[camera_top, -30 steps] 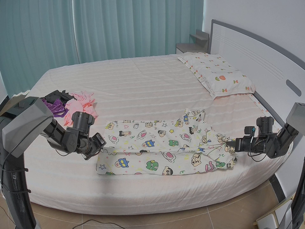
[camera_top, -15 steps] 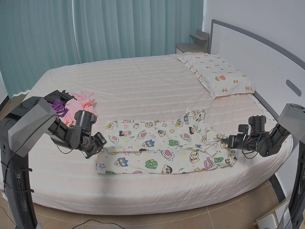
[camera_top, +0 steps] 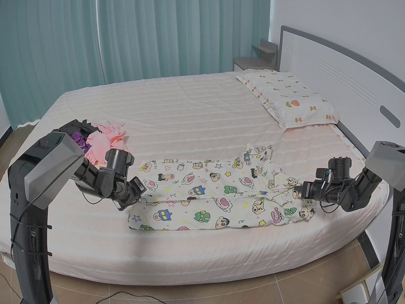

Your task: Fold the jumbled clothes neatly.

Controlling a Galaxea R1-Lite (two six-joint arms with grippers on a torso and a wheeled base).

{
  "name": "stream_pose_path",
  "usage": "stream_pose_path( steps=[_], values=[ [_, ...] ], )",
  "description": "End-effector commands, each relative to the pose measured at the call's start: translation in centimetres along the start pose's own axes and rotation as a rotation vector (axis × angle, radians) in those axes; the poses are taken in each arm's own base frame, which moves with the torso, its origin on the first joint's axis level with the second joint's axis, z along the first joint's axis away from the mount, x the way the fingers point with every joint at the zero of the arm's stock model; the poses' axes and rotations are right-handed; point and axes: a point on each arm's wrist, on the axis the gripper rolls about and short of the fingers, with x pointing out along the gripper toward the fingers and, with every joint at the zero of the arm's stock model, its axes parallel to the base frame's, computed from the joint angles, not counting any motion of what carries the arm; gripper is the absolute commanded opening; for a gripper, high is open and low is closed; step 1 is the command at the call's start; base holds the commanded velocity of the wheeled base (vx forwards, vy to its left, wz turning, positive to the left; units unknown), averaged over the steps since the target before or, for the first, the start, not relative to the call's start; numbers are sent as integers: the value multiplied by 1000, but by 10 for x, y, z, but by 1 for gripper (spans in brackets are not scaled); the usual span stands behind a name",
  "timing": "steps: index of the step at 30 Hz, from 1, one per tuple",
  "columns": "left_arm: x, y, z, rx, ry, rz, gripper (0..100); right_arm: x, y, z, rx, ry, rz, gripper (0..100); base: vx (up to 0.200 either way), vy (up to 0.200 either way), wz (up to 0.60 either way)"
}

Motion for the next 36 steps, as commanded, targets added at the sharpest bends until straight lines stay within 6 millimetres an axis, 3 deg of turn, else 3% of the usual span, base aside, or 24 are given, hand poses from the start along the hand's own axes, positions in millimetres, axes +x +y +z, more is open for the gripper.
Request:
stream_pose_path(
  steps=[1,2,7,13,17,21,24,27,36],
  values=[
    [2,-3,3,-1,-10,-11,100,4,-3,-3,9,9,-5,0,0,0,0],
    [2,-3,3,-1,-10,-11,100,4,-3,-3,9,9,-5,100,0,0,0],
    [1,-4,4,-23,-14,-15,100,0,-5,2,131,-42,-12,100,0,0,0],
    [-4,-2,10,-80,-25,-18,100,-20,-8,16,261,-168,-12,100,0,0,0],
    [-23,2,20,-101,-35,-38,100,-43,2,18,360,-252,-30,100,0,0,0],
    [-55,8,11,-133,49,-93,100,-61,32,-1,483,-239,14,100,0,0,0],
    [-76,17,0,-168,119,-126,100,-56,49,-15,574,-225,16,100,0,0,0],
    [-88,27,-11,-202,141,-164,100,-40,53,-26,637,-223,-4,100,0,0,0],
    [-91,51,-35,-242,80,-255,100,-15,64,-37,626,-230,-6,100,0,0,0]
  ],
)
